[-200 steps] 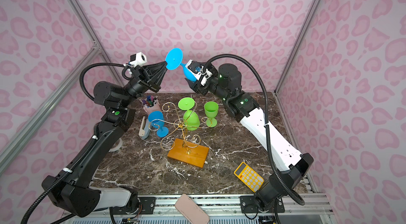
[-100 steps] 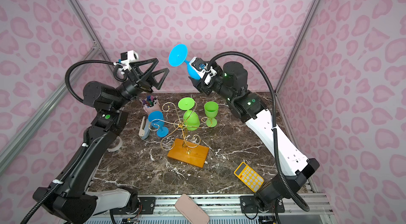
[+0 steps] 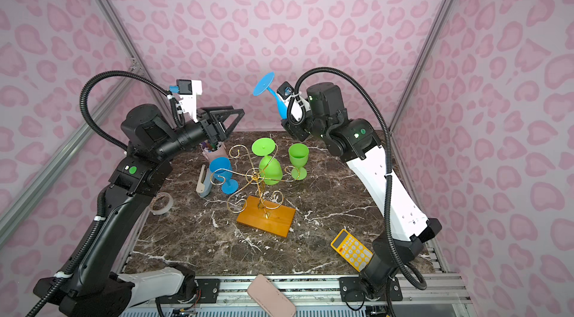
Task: Take the wine glass off the wine glass rack
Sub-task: Pass the wine glass.
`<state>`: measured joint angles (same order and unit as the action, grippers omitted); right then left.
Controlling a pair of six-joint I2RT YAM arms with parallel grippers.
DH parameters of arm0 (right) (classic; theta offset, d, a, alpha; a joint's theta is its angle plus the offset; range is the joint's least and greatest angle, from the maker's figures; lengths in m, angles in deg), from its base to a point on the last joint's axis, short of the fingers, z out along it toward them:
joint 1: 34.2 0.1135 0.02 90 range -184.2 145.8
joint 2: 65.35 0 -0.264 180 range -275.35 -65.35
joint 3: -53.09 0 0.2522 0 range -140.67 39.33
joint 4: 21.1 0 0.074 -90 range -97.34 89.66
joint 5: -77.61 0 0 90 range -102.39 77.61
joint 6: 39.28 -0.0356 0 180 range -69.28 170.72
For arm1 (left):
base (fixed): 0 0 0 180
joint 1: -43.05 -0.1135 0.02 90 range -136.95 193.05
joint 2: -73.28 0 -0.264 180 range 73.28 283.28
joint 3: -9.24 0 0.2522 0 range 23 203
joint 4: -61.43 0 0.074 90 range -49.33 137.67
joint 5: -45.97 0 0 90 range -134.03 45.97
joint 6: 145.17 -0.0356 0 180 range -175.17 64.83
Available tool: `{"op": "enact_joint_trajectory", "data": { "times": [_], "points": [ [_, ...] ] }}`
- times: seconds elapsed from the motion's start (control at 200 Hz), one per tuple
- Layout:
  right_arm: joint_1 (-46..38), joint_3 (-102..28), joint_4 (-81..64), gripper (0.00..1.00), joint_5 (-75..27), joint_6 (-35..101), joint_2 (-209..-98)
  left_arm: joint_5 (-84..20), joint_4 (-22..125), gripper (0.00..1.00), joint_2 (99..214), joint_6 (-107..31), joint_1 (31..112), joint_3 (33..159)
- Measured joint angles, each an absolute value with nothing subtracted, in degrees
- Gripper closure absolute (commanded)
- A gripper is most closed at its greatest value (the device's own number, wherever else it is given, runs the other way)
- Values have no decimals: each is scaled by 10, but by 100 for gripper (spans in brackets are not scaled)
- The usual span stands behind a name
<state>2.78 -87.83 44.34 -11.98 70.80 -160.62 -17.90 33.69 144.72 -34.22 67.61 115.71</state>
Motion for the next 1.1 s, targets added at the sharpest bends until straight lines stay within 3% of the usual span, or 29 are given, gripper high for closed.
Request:
{"op": "enact_joint_trajectory", "data": {
  "times": [0.435, 1.1],
  "points": [
    [32, -906, 531, 38, -105, 679, -1631, -285, 331, 28, 1456, -632, 727, 1134],
    [46, -886, 548, 38, -94, 679, -1643, -288, 357, 42, 1490, -773, 736, 1126]
  ]
}}
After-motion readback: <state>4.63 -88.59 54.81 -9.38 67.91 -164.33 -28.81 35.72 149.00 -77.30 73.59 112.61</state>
